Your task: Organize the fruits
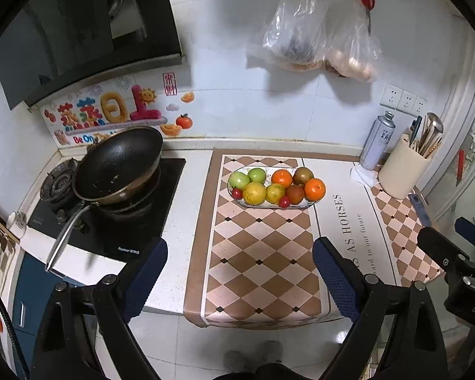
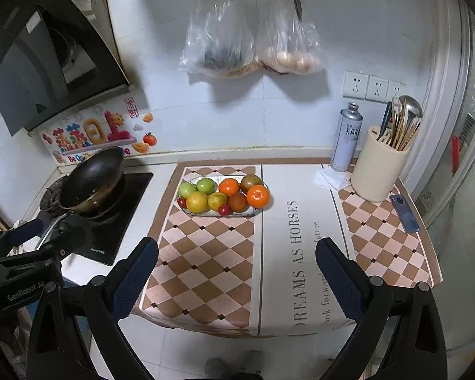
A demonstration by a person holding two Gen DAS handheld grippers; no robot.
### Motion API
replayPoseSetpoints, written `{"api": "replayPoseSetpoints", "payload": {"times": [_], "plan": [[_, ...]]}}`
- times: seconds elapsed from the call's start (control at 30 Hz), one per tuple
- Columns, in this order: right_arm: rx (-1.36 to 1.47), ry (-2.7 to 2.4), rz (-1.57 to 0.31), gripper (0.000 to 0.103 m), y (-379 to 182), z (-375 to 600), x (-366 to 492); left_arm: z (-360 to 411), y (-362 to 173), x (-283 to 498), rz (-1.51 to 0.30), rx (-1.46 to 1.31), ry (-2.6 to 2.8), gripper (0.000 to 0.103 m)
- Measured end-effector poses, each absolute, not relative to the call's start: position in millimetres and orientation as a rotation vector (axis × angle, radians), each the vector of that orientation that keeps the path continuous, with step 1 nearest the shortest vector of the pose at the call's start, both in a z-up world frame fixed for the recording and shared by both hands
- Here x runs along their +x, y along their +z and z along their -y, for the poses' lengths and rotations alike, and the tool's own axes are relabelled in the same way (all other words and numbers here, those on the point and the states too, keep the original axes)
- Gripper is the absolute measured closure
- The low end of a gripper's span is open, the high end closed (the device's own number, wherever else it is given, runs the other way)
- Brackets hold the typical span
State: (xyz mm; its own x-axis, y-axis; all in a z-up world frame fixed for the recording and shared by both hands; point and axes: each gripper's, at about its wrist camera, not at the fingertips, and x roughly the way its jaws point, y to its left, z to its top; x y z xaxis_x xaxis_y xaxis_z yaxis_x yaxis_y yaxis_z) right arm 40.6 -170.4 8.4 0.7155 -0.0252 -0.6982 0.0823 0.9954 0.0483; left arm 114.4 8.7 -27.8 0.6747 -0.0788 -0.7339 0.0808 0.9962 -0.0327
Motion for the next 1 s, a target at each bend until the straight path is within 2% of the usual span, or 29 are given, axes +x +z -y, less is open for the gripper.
{"api": "replayPoseSetpoints", "payload": {"times": [0.4, 1.0], "plan": [[0.112, -0.017, -0.778, 0.001, 10.3, 181.5, 42.1, 3.0, -17.5, 102.7, -0.796, 0.005, -0.086, 0.009], [0.111, -0.051, -0.851, 0.001, -31.9, 198.0, 155.5, 18.6, -59.9, 195.9, -0.898, 0.027, -0.031, 0.009]]}}
